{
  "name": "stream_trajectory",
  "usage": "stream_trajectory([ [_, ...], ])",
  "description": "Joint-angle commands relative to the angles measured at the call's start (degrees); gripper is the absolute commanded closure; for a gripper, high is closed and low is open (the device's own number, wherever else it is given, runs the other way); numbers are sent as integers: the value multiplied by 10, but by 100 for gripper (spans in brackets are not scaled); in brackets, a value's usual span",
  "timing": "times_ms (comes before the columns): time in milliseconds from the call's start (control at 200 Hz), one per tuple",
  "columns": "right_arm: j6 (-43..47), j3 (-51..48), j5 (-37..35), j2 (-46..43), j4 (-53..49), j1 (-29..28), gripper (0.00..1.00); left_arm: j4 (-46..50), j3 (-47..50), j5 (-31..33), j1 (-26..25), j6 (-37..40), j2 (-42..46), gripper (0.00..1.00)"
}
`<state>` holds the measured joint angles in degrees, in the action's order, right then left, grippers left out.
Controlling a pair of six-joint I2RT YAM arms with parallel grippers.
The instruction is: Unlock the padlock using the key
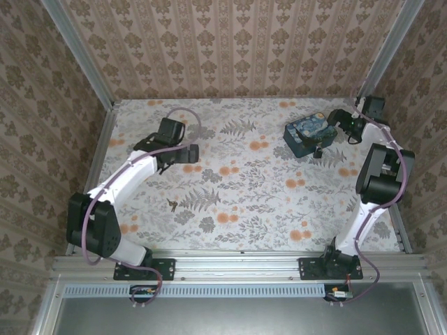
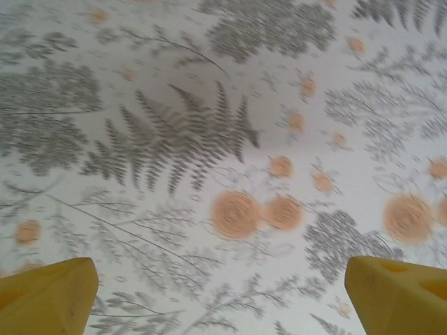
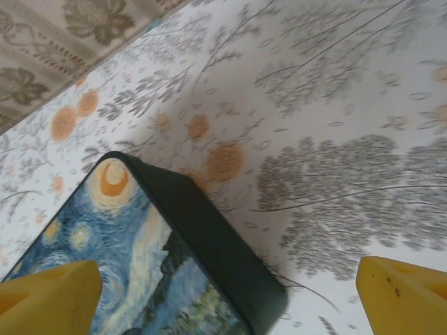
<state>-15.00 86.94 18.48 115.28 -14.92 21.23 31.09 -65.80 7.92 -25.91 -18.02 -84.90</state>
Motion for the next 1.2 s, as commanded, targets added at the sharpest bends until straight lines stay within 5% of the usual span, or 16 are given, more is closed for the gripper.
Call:
stream_trajectory([
  [0,7,47,61,26,-67,-5,6,22,-22,-17,-29,-15,-14,0],
  [410,55,90,120,39,-154,-83,11,44,-75,-8,-41,7,-22,0],
  [735,8,-68,115,-46,-106,-214,14,62,-80,-11,-36,-16,-23,0],
  [1005,-140,-228,69,-122,38,-337,15,-4,-36,-204,-46,-172,-61,3],
  [1195,-154,-235,25,-148,39,-364,12,28,-50,-184,-37,-191,-81,4],
])
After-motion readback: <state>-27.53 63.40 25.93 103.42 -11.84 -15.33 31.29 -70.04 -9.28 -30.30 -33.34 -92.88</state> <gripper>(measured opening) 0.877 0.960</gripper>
